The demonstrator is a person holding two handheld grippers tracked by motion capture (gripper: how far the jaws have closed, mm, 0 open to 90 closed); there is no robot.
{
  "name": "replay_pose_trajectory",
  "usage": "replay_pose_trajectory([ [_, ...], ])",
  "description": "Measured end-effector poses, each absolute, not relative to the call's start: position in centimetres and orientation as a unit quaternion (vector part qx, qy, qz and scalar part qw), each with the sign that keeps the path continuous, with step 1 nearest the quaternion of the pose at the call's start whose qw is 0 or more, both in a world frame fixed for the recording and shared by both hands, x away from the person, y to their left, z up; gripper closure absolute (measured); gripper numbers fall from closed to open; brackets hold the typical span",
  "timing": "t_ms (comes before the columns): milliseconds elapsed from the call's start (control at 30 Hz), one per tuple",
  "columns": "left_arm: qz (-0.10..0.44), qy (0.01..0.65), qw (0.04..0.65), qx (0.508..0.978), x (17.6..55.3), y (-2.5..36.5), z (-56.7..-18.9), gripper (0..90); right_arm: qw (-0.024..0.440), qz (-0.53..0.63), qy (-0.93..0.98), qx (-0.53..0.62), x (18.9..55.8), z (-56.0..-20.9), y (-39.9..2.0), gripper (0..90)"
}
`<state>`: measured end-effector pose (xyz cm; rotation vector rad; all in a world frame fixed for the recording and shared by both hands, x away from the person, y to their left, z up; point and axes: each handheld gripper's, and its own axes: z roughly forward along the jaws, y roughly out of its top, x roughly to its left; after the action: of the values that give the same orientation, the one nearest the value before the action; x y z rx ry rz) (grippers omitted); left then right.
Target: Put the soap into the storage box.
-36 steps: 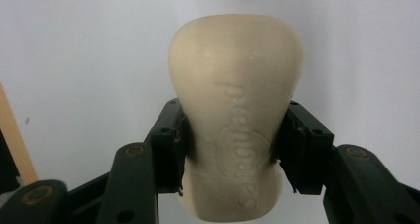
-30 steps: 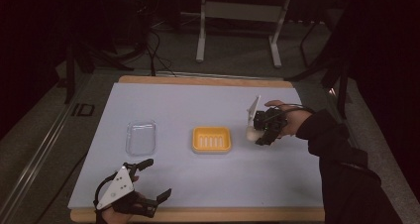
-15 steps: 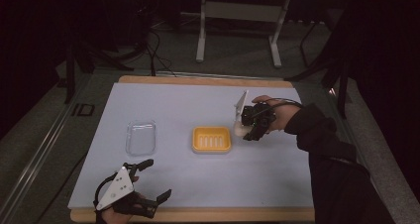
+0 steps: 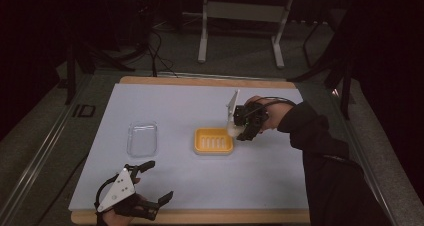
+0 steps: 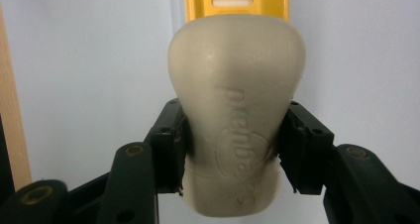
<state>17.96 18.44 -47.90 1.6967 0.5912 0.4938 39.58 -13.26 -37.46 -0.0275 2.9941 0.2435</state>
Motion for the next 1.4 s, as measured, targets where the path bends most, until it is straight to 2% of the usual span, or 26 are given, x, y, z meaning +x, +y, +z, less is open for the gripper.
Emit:
replay_pose_trajectory([
  [967, 0.209, 0.248, 0.598, 0.733, 18.0, 18.4, -47.9, 1.2, 0.071, 0.162, 0.983, -0.055, 39.9, -36.7, -8.3, 50.0],
  [1400, 0.210, 0.247, 0.597, 0.734, 17.9, 18.3, -47.8, 1.2, 0.057, 0.152, 0.986, -0.034, 41.2, -40.9, -7.8, 50.0],
])
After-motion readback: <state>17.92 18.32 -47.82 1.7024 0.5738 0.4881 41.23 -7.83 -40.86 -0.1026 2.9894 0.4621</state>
